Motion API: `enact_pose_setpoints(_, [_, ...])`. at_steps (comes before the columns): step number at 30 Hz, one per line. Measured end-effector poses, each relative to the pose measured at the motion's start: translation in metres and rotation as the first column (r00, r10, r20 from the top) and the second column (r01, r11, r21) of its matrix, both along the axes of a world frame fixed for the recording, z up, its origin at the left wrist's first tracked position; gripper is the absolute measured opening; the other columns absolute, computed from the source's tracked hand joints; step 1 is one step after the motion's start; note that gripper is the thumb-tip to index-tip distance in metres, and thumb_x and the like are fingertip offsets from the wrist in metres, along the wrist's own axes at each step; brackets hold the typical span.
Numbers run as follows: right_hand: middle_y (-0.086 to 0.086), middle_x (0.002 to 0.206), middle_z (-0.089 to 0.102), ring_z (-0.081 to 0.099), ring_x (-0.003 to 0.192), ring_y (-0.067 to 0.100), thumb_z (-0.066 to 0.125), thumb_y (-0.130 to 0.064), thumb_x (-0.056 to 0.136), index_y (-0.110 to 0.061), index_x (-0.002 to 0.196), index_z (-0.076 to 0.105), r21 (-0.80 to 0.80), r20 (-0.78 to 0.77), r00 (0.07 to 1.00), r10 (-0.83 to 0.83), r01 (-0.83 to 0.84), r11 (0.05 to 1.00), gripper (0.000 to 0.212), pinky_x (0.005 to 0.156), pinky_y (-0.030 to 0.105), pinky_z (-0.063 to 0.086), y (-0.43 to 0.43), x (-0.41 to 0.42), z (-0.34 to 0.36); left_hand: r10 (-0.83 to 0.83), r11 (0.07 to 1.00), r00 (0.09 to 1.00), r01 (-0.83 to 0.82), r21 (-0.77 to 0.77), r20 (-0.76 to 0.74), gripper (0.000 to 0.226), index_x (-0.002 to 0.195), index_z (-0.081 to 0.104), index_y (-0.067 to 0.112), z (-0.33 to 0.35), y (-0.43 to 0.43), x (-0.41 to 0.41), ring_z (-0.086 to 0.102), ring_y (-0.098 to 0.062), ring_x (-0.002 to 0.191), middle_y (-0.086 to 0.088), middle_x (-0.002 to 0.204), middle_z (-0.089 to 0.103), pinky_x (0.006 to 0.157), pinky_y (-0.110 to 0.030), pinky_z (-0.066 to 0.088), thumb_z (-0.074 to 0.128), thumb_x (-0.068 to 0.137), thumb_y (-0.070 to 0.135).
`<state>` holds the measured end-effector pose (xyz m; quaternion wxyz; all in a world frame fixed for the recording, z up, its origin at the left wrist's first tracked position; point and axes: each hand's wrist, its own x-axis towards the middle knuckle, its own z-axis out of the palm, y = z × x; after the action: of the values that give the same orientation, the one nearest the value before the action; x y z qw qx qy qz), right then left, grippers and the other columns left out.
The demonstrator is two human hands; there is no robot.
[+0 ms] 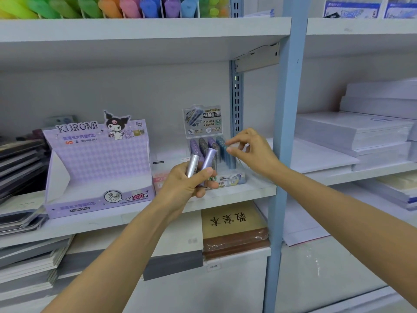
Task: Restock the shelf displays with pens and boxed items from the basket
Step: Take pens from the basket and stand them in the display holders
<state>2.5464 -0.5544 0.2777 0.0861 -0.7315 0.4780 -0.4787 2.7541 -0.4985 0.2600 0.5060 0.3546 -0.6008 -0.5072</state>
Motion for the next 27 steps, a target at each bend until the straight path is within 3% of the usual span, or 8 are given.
enact_pose_setpoints(4, [-0.004, 0.114, 0.066, 0.066, 0.091, 0.009, 0.063, -0.025, 0.093, -0.026, 0.119, 0.066, 0.093, 0.225, 0.88, 0.417, -0.446, 0.89, 0.027, 0.078, 0.022, 0.054, 0.025, 0.006, 0.018, 0.001, 1.0, 1.0, -0.001, -0.007, 0.02, 0.018, 0.105, 0.063, 0.004, 0.002, 0.002, -0.001, 0.072, -0.022, 0.078, -0.013, 0.092, 0.072, 0.045, -0.019, 0.044, 0.064, 0.091, 0.015])
enact_pose_setpoints(6, [0.0, 0.11, 0.07, 0.067, 0.095, 0.014, 0.066, -0.02, 0.091, -0.022, 0.115, 0.069, 0.156, 0.195, 0.839, 0.509, -0.539, 0.828, 0.024, 0.08, 0.023, 0.055, 0.032, 0.01, 0.021, 0.0, 1.0, 1.0, 0.0, -0.021, 0.024, 0.017, 0.104, 0.064, 0.005, 0.004, 0.004, -0.002, 0.072, -0.024, 0.079, -0.011, 0.088, 0.074, 0.044, -0.019, 0.043, 0.063, 0.092, 0.016])
enact_pose_setpoints(8, [0.008, 0.104, 0.071, 0.067, 0.095, 0.023, 0.068, -0.016, 0.09, -0.016, 0.108, 0.071, 0.158, 0.202, 0.844, 0.496, -0.528, 0.834, 0.019, 0.084, 0.027, 0.056, 0.033, 0.012, 0.02, 0.002, 0.999, 1.0, -0.001, -0.033, 0.024, 0.02, 0.106, 0.065, 0.007, 0.006, 0.007, -0.002, 0.073, -0.023, 0.077, -0.01, 0.089, 0.075, 0.041, -0.018, 0.042, 0.063, 0.091, 0.02])
enact_pose_setpoints(11, [0.012, 0.093, 0.071, 0.068, 0.081, 0.019, 0.067, -0.01, 0.088, -0.009, 0.101, 0.07, 0.084, 0.385, 0.802, 0.457, -0.523, 0.848, 0.013, 0.077, 0.023, 0.056, 0.033, 0.013, 0.017, 0.02, 0.999, 1.0, -0.021, -0.049, -0.019, 0.027, 0.108, 0.065, 0.01, 0.01, 0.01, 0.0, 0.068, -0.015, 0.061, -0.011, 0.092, 0.075, 0.036, -0.015, 0.034, 0.068, 0.084, 0.023])
enact_pose_setpoints(14, [0.011, 0.09, 0.072, 0.07, 0.076, 0.018, 0.068, -0.007, 0.086, -0.007, 0.098, 0.068, 0.066, 0.504, 0.746, 0.435, -0.535, 0.842, 0.013, 0.073, 0.022, 0.057, 0.034, 0.012, 0.015, 0.083, 0.994, 0.993, -0.088, -0.058, -0.085, 0.026, 0.102, 0.066, 0.008, 0.012, 0.011, 0.003, 0.052, -0.008, 0.043, -0.011, 0.072, 0.066, 0.036, -0.013, 0.032, 0.072, 0.08, 0.018])
enact_pose_setpoints(18, [0.013, 0.086, 0.073, 0.071, 0.075, 0.022, 0.07, -0.007, 0.084, -0.005, 0.097, 0.066, 0.181, 0.421, 0.766, 0.486, -0.595, 0.783, 0.014, 0.069, 0.025, 0.058, 0.042, 0.018, 0.011, 0.174, 0.978, 0.974, -0.188, -0.088, -0.146, 0.014, 0.1, 0.065, 0.012, 0.012, 0.01, 0.007, 0.045, -0.006, 0.042, -0.017, 0.079, 0.057, 0.041, -0.012, 0.039, 0.067, 0.088, 0.018])
enact_pose_setpoints(22, [0.012, 0.086, 0.072, 0.07, 0.078, 0.022, 0.072, -0.013, 0.085, -0.006, 0.096, 0.065, 0.255, 0.329, 0.8, 0.502, -0.587, 0.768, 0.015, 0.072, 0.029, 0.057, 0.047, 0.023, 0.008, 0.205, 0.97, 0.969, -0.22, -0.104, -0.139, 0.017, 0.101, 0.066, 0.013, 0.011, 0.01, 0.006, 0.043, -0.007, 0.04, -0.001, 0.054, 0.053, 0.041, -0.013, 0.038, 0.067, 0.089, 0.023])
enact_pose_setpoints(27, [-0.005, 0.094, 0.07, 0.065, 0.083, 0.008, 0.061, -0.022, 0.093, -0.018, 0.11, 0.067, 0.12, 0.283, 0.846, 0.451, -0.498, 0.859, 0.018, 0.068, 0.021, 0.053, 0.05, 0.028, 0.015, 0.203, 0.964, 0.979, -0.195, -0.179, 0.024, 0.007, 0.09, 0.065, 0.014, 0.008, 0.012, 0.003, 0.039, -0.007, 0.037, 0.007, 0.046, 0.05, 0.041, -0.016, 0.035, 0.067, 0.09, 0.02])
